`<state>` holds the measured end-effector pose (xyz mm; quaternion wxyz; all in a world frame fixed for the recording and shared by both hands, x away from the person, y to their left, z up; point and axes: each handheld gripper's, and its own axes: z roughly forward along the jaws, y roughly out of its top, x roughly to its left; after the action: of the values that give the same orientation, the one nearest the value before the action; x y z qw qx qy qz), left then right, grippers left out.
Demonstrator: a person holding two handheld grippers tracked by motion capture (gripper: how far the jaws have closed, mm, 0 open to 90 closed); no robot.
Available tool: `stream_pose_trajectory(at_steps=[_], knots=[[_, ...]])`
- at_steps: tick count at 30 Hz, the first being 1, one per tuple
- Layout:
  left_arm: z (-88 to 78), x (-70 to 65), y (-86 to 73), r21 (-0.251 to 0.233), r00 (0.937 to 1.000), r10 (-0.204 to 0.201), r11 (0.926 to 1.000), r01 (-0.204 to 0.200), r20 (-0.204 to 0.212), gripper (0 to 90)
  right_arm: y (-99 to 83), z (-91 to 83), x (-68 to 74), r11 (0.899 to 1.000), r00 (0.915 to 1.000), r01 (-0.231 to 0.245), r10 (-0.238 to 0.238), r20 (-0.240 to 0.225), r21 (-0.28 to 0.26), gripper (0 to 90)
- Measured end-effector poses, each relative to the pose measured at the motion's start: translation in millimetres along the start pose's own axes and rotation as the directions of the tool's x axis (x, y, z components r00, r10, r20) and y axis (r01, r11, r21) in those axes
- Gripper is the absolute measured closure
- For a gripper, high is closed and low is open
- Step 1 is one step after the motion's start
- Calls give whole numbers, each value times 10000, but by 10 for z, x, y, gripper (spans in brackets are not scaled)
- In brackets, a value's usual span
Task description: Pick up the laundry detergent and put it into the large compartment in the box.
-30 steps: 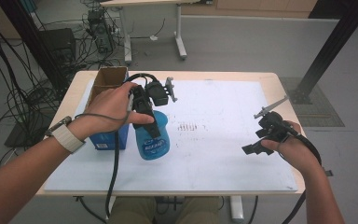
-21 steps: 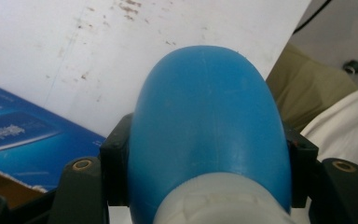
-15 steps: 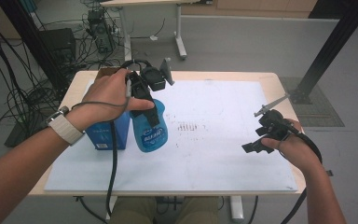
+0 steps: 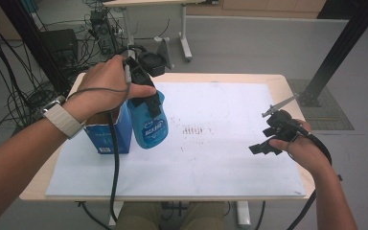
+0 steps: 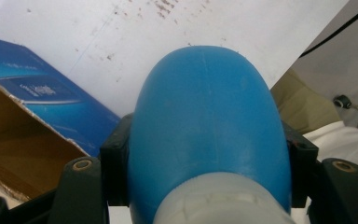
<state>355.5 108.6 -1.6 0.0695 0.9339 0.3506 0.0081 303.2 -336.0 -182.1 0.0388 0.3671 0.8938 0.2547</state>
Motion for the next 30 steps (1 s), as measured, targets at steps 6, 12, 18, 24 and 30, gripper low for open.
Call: stream_pose_trajectory(at_steps=[6,12,18,24,30], knots=[[-106,28,29,-13,9990,-449,9990,449,-74,376,-19,-5,-15,10000,10000,41,-41,-24,-86,103],[-200,49,62,12,9944,-1030,9947,1031,-234,376,-10,-24,-28,9998,9999,97,-97,-39,-175,103],[-280,113,78,3,9875,-1554,9878,1555,-248,376,0,-31,-43,9994,9997,234,-236,-74,-245,103],[-344,154,114,85,9804,-1928,9811,1933,-397,376,17,-12,-67,9993,9996,237,-241,-118,-273,103],[-398,237,129,87,9704,-2398,9707,2401,-299,376,48,-6,-64,9986,9990,420,-424,-121,-328,103]])
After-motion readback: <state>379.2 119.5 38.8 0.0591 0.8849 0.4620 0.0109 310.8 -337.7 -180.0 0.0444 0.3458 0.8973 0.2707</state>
